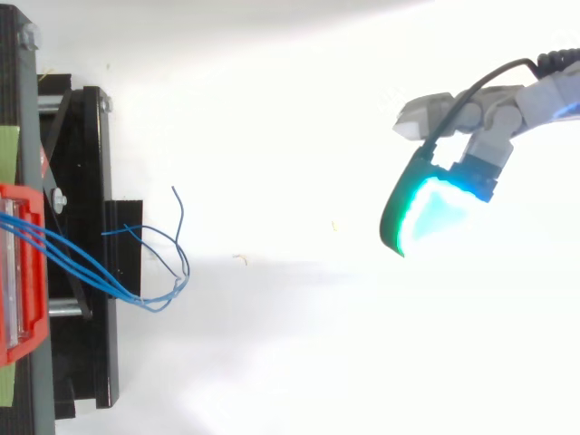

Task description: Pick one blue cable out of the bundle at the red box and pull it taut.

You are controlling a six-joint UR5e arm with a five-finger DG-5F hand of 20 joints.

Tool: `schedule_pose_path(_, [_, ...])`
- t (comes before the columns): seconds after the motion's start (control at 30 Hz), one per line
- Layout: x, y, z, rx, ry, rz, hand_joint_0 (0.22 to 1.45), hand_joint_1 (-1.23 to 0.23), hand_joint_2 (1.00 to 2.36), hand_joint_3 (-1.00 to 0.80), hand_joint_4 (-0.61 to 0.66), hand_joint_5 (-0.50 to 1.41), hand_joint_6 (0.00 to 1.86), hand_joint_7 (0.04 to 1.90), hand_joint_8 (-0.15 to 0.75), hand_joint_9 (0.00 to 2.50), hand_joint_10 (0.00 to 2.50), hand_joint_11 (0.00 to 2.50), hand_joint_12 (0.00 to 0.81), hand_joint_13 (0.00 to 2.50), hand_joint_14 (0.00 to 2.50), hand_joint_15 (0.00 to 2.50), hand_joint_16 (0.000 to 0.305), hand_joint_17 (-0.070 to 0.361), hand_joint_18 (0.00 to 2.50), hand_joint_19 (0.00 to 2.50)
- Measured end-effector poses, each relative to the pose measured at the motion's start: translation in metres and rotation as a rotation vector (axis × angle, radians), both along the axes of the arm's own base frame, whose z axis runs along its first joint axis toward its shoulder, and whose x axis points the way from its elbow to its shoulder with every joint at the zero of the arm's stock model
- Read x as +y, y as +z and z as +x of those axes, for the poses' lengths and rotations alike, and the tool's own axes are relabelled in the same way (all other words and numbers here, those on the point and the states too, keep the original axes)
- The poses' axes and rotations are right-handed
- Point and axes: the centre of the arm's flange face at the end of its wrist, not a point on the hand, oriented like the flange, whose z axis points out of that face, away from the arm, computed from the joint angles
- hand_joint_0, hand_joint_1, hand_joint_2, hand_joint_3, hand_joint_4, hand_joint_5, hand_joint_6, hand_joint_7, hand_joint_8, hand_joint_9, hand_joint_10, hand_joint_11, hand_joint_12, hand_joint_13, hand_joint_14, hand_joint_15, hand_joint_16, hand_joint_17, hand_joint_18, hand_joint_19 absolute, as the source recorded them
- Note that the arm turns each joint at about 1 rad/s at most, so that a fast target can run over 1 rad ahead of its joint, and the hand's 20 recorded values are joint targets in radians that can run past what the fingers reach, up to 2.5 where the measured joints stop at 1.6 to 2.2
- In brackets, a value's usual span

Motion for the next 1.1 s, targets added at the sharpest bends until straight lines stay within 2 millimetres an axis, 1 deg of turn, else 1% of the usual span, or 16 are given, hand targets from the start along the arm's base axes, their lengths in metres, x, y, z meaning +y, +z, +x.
schedule_pose_path(0.1, [0.001, -0.01, 0.005, 0.015, -0.011, -0.013, 0.49, -0.57, 1.0, -0.5, 0.26, -0.23, 0.5, 0.67, 0.271, 0.17, 0.0, 0.0, 0.35, 0.0, 0.0, 0.07, 0.061, 0.137, 0.0, 0.07])
schedule_pose_path(0.17, [0.001, -0.024, 0.009, 0.036, -0.016, -0.018, 0.5, -0.58, 1.0, -0.5, 0.27, -0.22, 0.5, 0.68, 0.273, 0.19, 0.0, 0.0, 0.348, 0.01, 0.0, 0.08, 0.061, 0.136, 0.0, 0.08])
schedule_pose_path(0.33, [0.002, -0.069, 0.026, 0.087, -0.02, -0.022, 0.5, -0.6, 1.0, -0.5, 0.28, -0.21, 0.5, 0.7, 0.273, 0.21, 0.0, 0.01, 0.348, 0.03, 0.0, 0.08, 0.06, 0.135, 0.0, 0.08])
schedule_pose_path(0.37, [0.002, -0.075, 0.029, 0.086, -0.021, -0.022, 0.5, -0.61, 1.0, -0.5, 0.28, -0.21, 0.5, 0.7, 0.274, 0.21, 0.0, 0.01, 0.347, 0.03, 0.0, 0.08, 0.06, 0.135, 0.0, 0.08])
schedule_pose_path(0.47, [0.001, -0.091, 0.041, 0.055, -0.03, -0.022, 0.5, -0.61, 1.0, -0.5, 0.29, -0.21, 0.5, 0.7, 0.277, 0.22, 0.0, 0.01, 0.346, 0.03, 0.0, 0.09, 0.06, 0.135, 0.0, 0.08])
schedule_pose_path(0.63, [0.001, -0.11, 0.059, -0.015, -0.057, -0.021, 0.5, -0.6, 1.0, -0.5, 0.3, -0.2, 0.5, 0.72, 0.281, 0.23, 0.0, 0.01, 0.347, 0.03, 0.0, 0.09, 0.06, 0.135, 0.0, 0.08])
schedule_pose_path(0.73, [0.002, -0.131, 0.072, -0.051, -0.064, -0.016, 0.5, -0.6, 1.0, -0.5, 0.31, -0.2, 0.5, 0.72, 0.283, 0.24, 0.0, 0.01, 0.348, 0.04, 0.0, 0.09, 0.06, 0.135, 0.0, 0.08])
schedule_pose_path(0.8, [0.003, -0.14, 0.08, -0.084, -0.067, -0.012, 0.5, -0.6, 1.0, -0.5, 0.31, -0.2, 0.5, 0.72, 0.284, 0.24, 0.0, 0.01, 0.349, 0.04, 0.0, 0.09, 0.06, 0.136, 0.0, 0.09])
schedule_pose_path(0.93, [0.005, -0.144, 0.088, -0.139, -0.076, -0.011, 0.5, -0.6, 1.0, -0.5, 0.31, -0.19, 0.5, 0.73, 0.285, 0.24, 0.0, 0.02, 0.349, 0.04, 0.0, 0.08, 0.06, 0.134, 0.0, 0.09])
schedule_pose_path(1.1, [0.006, -0.148, 0.092, -0.154, -0.111, -0.023, 0.5, -0.6, 1.0, -0.5, 0.32, -0.19, 0.5, 0.73, 0.287, 0.24, 0.0, 0.02, 0.349, 0.04, 0.0, 0.09, 0.06, 0.135, 0.0, 0.09])
